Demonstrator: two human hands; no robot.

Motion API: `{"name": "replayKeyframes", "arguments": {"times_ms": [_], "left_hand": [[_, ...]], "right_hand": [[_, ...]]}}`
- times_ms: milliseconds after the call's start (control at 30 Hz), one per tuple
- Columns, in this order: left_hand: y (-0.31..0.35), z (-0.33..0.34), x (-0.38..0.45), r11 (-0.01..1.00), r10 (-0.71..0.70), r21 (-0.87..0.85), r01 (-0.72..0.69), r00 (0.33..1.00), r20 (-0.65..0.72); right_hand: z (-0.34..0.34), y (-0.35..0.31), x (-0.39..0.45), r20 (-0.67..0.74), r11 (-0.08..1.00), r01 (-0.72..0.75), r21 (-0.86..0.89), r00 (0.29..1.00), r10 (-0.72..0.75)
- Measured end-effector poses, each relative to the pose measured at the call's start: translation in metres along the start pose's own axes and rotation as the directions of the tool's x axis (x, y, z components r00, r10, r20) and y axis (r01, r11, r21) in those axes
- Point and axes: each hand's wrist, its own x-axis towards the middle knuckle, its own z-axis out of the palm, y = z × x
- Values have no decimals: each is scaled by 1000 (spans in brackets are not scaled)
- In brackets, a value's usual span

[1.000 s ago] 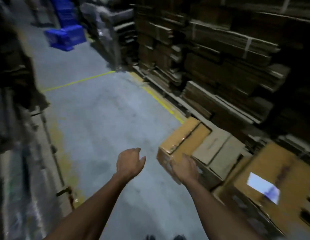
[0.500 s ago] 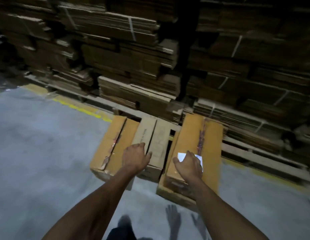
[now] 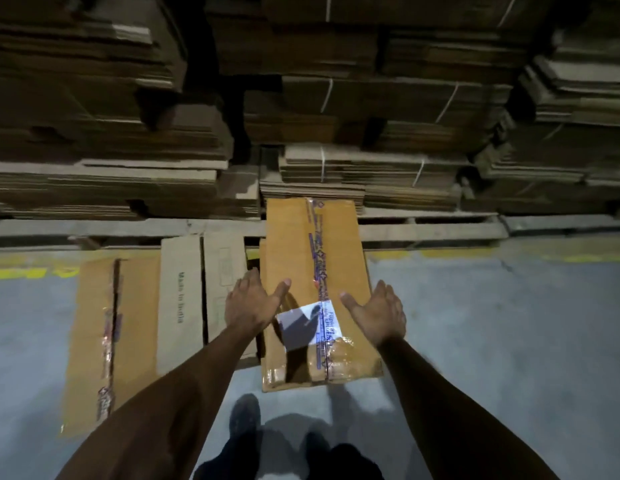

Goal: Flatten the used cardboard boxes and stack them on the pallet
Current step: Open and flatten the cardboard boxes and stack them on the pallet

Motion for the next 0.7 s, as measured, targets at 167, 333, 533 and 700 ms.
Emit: {"name": "replayKeyframes", "arguments": {"times_ms": [167,333,533,700], "left_hand": [[8,36,47,991,-118,-62,118,993,5],[-5,90,98,954,-275,-126,271,961,-16],[-47,156,153,878,-435,-170,447,895,101],[-66,185,171,869,-390,-308,387,919,56]], "right_hand": [[11,14,75,45,999,3,-46,999,-1],[50,41,160,162,998,45,-40,986,-38],[103,68,228,283,998,28,-49,959,-13],[130,77,243,246,980,-103,169,968,60]]}}
